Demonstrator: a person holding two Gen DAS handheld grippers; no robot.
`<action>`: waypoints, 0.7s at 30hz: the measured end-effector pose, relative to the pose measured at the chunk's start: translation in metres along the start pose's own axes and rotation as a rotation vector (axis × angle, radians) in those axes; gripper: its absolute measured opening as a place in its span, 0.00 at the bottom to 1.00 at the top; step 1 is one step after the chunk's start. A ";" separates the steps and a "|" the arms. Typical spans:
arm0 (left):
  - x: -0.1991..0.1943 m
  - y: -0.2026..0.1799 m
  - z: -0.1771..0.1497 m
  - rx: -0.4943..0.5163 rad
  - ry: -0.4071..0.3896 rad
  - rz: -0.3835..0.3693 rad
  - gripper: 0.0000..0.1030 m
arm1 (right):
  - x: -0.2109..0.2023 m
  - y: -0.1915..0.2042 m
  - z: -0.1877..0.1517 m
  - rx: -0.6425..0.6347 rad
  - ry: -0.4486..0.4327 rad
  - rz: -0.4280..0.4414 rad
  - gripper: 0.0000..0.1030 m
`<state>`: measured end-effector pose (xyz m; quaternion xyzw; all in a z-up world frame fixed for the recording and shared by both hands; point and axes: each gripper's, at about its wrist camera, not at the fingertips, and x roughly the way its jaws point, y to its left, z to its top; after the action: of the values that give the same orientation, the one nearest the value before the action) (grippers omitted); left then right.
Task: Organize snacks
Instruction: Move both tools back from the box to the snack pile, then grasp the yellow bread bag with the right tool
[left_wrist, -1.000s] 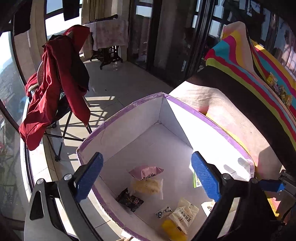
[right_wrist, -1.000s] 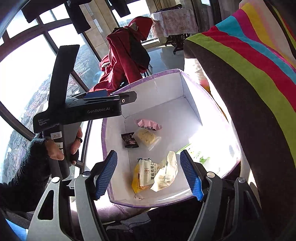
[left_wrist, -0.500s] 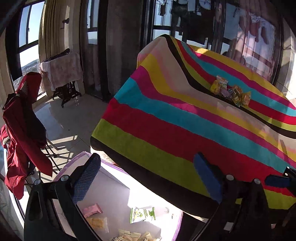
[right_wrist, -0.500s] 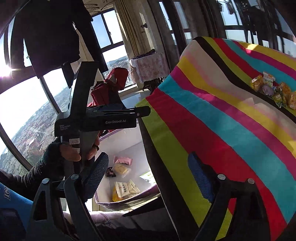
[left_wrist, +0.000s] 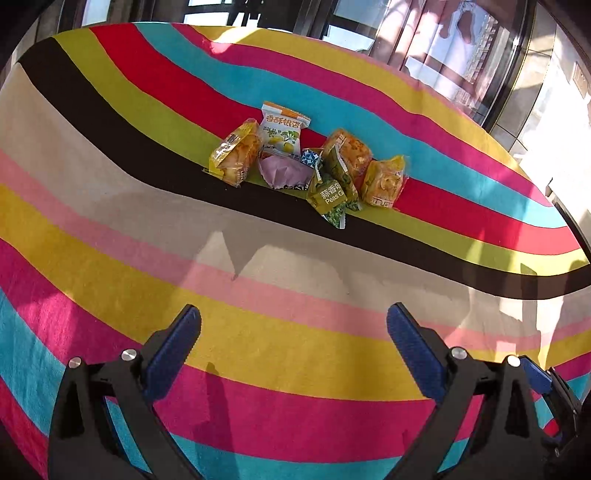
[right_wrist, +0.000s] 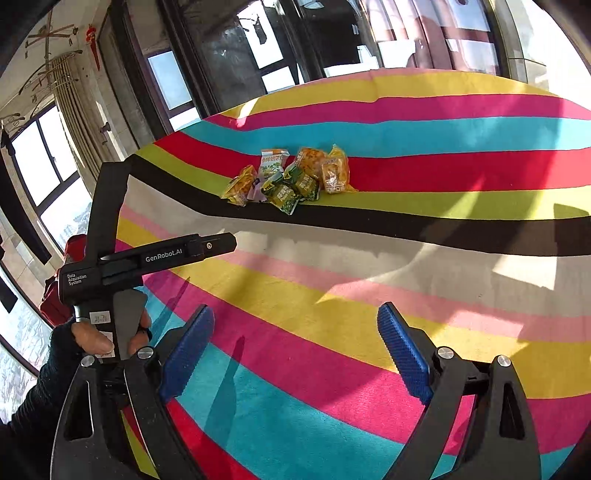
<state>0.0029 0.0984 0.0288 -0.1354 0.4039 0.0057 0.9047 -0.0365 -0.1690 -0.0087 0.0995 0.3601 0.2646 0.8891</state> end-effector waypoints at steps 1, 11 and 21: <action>0.006 0.000 0.004 -0.011 -0.003 -0.003 0.98 | 0.010 -0.009 0.008 0.022 0.005 -0.028 0.85; 0.006 0.020 0.005 -0.120 -0.036 -0.108 0.98 | 0.106 -0.035 0.083 0.097 0.046 -0.147 0.85; 0.009 0.020 0.007 -0.122 -0.036 -0.106 0.98 | 0.175 -0.026 0.136 0.120 0.046 -0.216 0.85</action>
<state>0.0111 0.1184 0.0218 -0.2114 0.3786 -0.0151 0.9010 0.1736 -0.0936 -0.0229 0.1071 0.4043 0.1476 0.8963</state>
